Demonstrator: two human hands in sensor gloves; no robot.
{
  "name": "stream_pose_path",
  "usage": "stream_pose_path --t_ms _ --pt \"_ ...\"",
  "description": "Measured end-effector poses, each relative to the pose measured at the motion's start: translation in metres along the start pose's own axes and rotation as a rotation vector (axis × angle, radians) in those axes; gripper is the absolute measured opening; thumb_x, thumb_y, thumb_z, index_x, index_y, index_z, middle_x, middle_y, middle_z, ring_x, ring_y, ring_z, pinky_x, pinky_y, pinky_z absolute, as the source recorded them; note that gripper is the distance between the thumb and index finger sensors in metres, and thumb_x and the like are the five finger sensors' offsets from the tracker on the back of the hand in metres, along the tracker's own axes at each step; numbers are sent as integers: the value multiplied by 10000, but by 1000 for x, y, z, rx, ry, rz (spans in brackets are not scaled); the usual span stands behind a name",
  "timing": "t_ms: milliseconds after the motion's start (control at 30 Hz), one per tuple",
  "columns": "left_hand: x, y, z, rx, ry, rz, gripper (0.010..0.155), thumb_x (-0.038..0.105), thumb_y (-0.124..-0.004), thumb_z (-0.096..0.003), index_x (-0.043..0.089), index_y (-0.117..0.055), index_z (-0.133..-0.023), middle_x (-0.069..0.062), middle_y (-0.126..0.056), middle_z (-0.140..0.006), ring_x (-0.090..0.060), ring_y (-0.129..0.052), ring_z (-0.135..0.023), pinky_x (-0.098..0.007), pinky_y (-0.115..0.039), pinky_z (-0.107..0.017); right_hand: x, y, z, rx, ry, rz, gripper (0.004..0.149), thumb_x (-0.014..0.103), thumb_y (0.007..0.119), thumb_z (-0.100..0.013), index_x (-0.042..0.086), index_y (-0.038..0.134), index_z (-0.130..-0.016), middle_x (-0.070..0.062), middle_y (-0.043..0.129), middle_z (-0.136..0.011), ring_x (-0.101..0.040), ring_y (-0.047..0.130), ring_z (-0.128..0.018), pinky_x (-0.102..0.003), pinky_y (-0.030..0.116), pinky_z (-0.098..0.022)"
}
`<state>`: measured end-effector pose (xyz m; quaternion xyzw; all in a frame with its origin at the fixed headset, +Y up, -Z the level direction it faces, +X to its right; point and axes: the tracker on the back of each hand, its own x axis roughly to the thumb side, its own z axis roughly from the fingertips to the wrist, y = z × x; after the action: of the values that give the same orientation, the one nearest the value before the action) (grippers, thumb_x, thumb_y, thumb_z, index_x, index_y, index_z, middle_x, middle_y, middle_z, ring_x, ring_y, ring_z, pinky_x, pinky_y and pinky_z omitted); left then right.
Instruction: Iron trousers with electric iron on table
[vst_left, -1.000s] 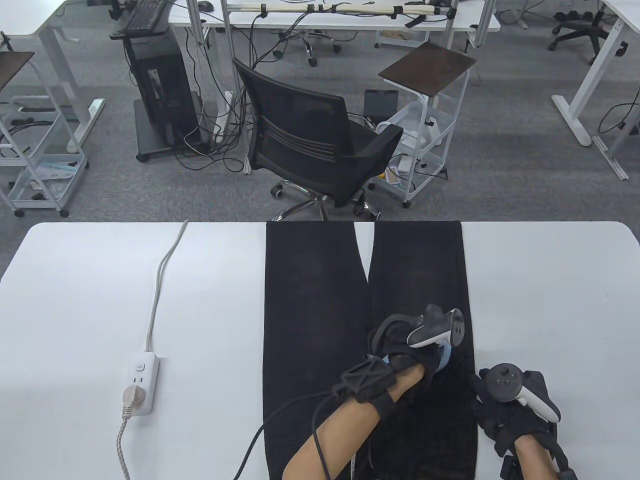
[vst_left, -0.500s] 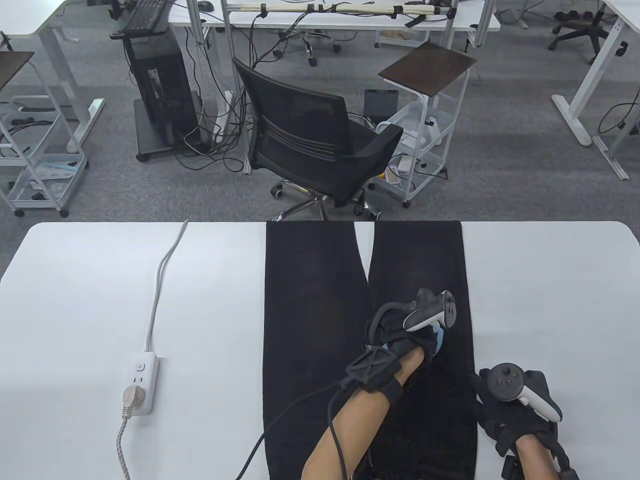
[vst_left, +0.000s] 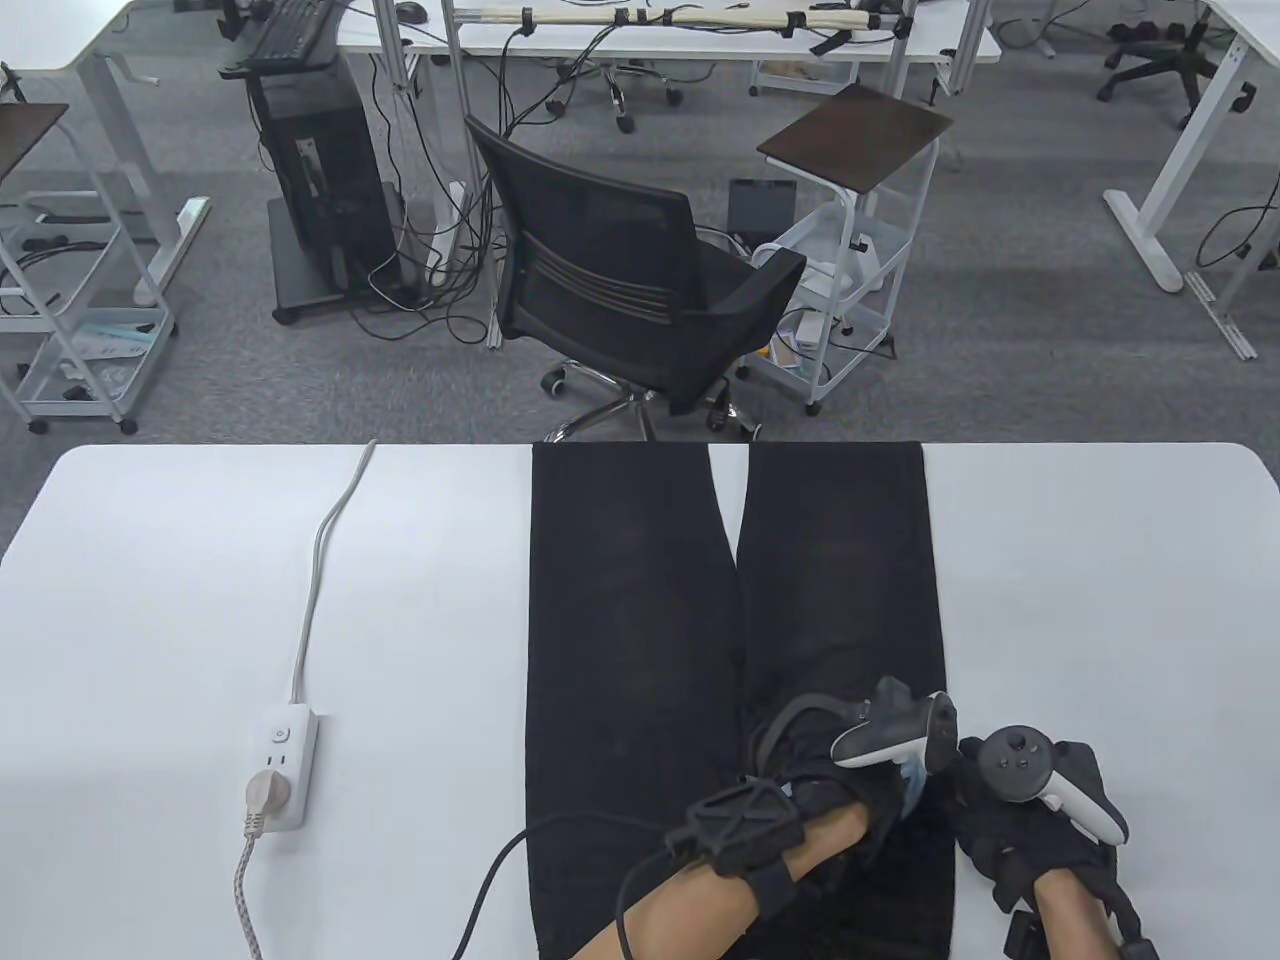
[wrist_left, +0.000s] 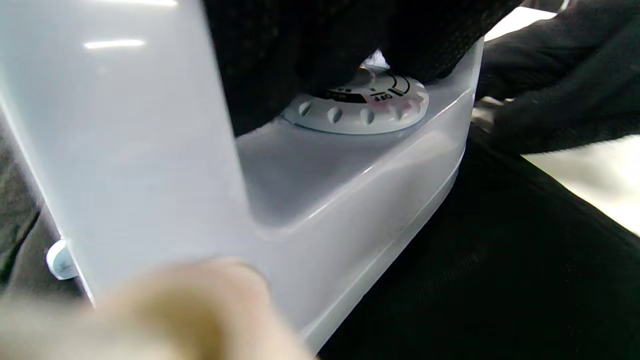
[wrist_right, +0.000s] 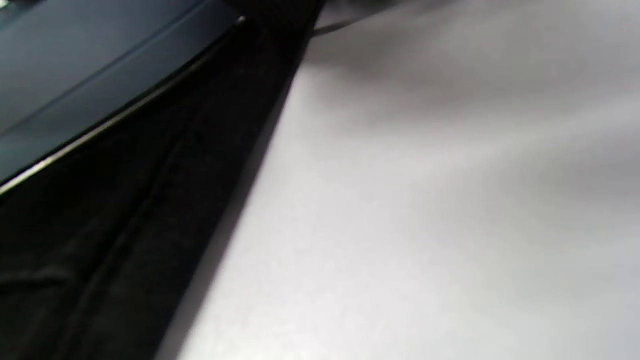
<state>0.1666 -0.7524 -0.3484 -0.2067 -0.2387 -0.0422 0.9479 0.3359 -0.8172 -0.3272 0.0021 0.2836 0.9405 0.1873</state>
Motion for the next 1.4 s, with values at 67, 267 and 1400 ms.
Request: stream_pose_path --t_ms 67,267,1400 --pt "0 -6 11 24 -17 3 417 450 -787 -614 101 -739 -837 36 -953 -462 -154 -1027 -371 -528 -873 -487 0 0 0 -3 0 2 602 258 582 -670 193 211 -1140 -142 40 -1179 -482 26 -1023 -792 204 -621" --pt "-28 4 52 191 -64 137 436 472 -797 -602 114 -750 -847 53 -964 -474 -144 -1042 -380 -519 -883 -494 -2 -1 0 -10 -5 3 606 270 583 -670 193 211 -1142 -142 45 -1180 -479 30 -1024 -791 204 -620" --pt "-297 -58 207 796 346 591 438 475 -816 -595 126 -765 -857 46 -987 -488 -162 -1056 -405 -530 -872 -523 150 28 -4 -111 -300 267 708 455 605 -656 132 223 -1156 -267 195 -1193 -594 333 -1034 -784 416 -638"
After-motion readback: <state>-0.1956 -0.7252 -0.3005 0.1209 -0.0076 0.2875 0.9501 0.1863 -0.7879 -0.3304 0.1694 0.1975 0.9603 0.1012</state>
